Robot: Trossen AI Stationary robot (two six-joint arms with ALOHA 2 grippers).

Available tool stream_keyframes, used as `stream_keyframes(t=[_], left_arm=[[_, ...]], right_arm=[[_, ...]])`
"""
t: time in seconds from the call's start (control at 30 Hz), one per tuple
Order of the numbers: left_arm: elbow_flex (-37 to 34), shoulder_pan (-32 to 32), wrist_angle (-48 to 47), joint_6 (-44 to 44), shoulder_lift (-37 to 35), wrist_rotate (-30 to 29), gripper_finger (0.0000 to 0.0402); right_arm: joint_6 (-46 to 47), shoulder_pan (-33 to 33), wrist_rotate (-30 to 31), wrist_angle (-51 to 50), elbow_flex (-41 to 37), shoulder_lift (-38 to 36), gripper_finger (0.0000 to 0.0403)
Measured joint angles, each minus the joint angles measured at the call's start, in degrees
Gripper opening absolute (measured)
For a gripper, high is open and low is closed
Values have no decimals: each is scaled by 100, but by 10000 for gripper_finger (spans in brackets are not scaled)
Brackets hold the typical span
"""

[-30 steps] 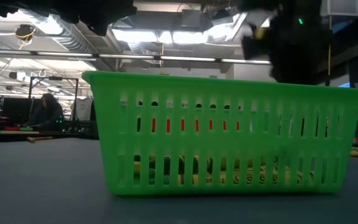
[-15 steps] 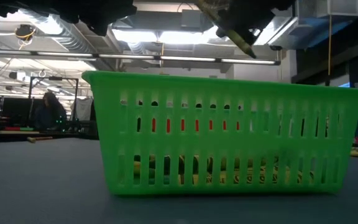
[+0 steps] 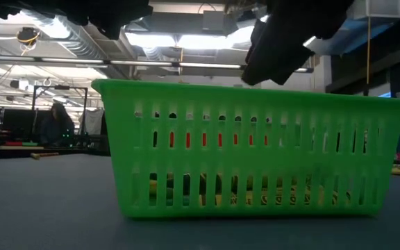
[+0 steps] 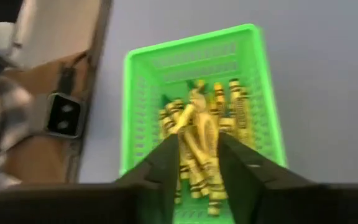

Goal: Sort crayons
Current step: Put the green crayon into the green bin

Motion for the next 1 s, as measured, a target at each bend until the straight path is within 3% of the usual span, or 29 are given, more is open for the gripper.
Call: stream_keyframes(t=[0.13, 0.27, 0.5, 0.7, 0.83, 1.0], left_arm=[[0, 0, 0, 0, 0, -1, 110], [0, -2, 4, 0, 0, -1, 110], [0, -2, 2, 0, 0, -7, 110], [0, -2, -1, 2, 0, -30, 110], [0, -1, -2, 2, 0, -32, 110], [0, -1, -2, 2, 0, -32, 110]], right_arm=[[-124, -66, -419, -342, 86, -134, 164], [-133, -33, -271, -1385, 448, -419, 188], [509, 384, 388, -2817, 486, -1023, 179], [1479, 968, 1088, -4258, 468, -1094, 170], [2107, 1332, 1122, -4885, 383, -1078, 170], [2931, 1794, 697, -4819, -269, -1072, 169]])
